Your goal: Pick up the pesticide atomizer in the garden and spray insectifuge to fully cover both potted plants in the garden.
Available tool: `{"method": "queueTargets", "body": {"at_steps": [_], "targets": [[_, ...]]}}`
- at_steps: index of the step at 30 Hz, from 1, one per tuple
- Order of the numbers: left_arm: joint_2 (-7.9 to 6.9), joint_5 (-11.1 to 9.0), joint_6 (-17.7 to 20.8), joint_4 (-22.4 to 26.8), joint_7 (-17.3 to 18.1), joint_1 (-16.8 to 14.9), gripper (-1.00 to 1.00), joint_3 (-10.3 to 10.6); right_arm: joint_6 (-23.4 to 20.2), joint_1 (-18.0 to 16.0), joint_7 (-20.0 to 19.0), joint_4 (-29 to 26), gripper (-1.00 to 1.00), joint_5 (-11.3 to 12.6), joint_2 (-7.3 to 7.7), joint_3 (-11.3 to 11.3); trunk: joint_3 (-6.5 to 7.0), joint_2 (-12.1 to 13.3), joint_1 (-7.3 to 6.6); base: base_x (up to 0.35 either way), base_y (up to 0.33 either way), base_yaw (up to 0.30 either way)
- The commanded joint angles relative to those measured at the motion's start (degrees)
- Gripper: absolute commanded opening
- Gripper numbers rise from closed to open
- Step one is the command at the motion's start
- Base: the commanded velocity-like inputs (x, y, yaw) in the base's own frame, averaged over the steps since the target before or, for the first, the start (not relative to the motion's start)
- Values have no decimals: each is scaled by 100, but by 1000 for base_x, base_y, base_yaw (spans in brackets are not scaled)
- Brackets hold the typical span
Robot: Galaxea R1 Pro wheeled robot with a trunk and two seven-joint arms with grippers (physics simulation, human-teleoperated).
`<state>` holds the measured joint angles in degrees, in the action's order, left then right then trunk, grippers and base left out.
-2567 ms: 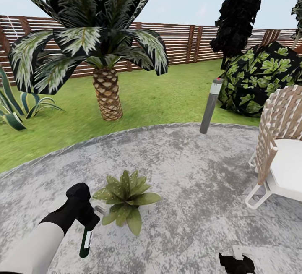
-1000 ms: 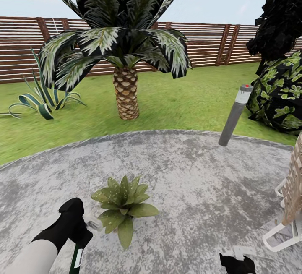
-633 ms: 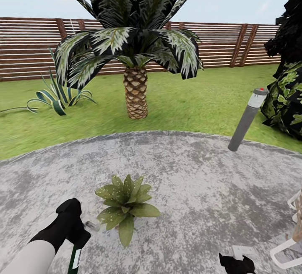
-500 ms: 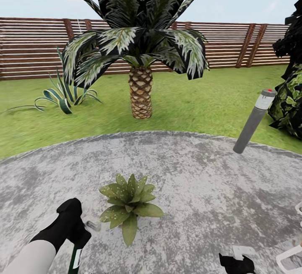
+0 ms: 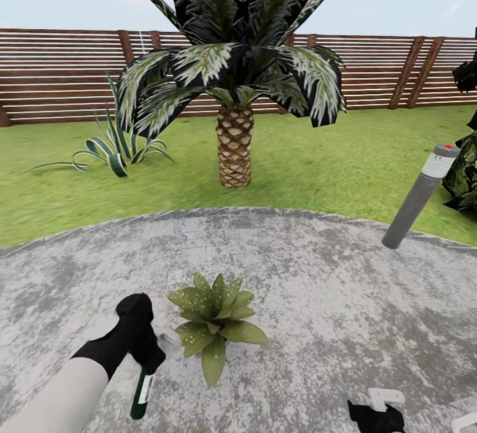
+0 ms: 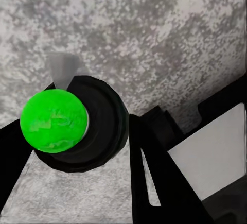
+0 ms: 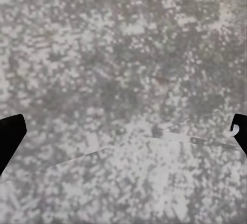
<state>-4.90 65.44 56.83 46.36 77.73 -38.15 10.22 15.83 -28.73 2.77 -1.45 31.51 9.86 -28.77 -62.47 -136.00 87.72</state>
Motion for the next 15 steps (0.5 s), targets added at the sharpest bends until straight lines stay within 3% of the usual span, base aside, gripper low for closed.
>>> {"method": "queueTargets", "body": {"at_steps": [1, 6, 8, 15], "targets": [[22, 76, 57, 2, 120, -80, -100, 47, 7, -1, 22, -1, 100, 33, 6, -50, -6, -2, -1, 0, 0, 0], [265, 450, 63, -204, 309, -519, -100, 96, 6, -1, 22, 4, 100, 25, 24, -50, -6, -2, -1, 0, 0, 0], [331, 581, 50, -389, 790, -716, -100, 104, 7, -1, 22, 5, 100, 22, 25, -50, -6, -2, -1, 0, 0, 0], [249, 711, 60, -369, 1020, -671, -100, 69, 7, -1, 22, -3, 100, 34, 25, -50, -6, -2, -1, 0, 0, 0]]}}
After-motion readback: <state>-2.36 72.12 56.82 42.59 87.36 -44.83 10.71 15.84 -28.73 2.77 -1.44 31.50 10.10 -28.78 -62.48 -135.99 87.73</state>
